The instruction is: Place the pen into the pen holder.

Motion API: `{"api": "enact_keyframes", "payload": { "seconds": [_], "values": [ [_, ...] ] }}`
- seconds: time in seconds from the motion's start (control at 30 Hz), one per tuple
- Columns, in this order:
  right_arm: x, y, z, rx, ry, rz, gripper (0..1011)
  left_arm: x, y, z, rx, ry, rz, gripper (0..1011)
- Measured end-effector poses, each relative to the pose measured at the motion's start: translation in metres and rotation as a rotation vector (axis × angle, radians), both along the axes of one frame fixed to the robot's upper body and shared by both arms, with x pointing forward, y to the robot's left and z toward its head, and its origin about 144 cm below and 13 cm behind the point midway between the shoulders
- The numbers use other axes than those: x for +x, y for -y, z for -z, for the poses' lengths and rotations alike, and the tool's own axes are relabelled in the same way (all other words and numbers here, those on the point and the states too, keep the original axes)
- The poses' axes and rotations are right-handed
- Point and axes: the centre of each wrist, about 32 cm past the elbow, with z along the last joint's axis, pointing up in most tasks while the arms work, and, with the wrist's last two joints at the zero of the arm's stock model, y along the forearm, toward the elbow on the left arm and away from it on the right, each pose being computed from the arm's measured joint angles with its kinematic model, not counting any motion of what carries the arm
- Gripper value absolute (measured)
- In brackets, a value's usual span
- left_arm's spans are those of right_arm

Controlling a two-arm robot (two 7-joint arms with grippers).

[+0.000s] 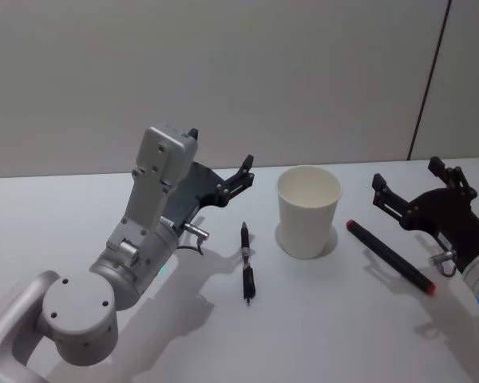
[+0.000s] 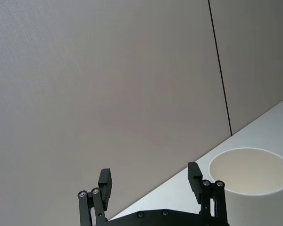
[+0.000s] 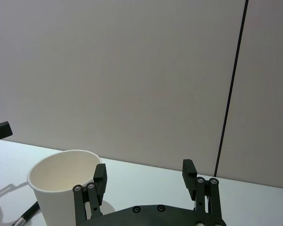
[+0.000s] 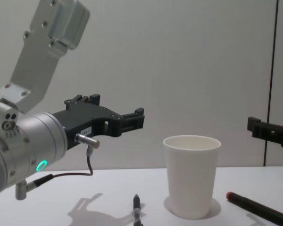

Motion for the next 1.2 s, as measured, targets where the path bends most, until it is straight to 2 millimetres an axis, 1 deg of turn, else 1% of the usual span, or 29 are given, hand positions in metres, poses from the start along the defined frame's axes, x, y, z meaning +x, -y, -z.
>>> {"api": "enact_keyframes", "payload": {
  "seconds": [1.2],
  "values": [
    [0.0, 0.0, 0.0, 0.0, 0.0, 0.0, 1001, 0.0, 0.0, 0.0, 0.0, 0.0, 0.0, 1001]
  ]
}}
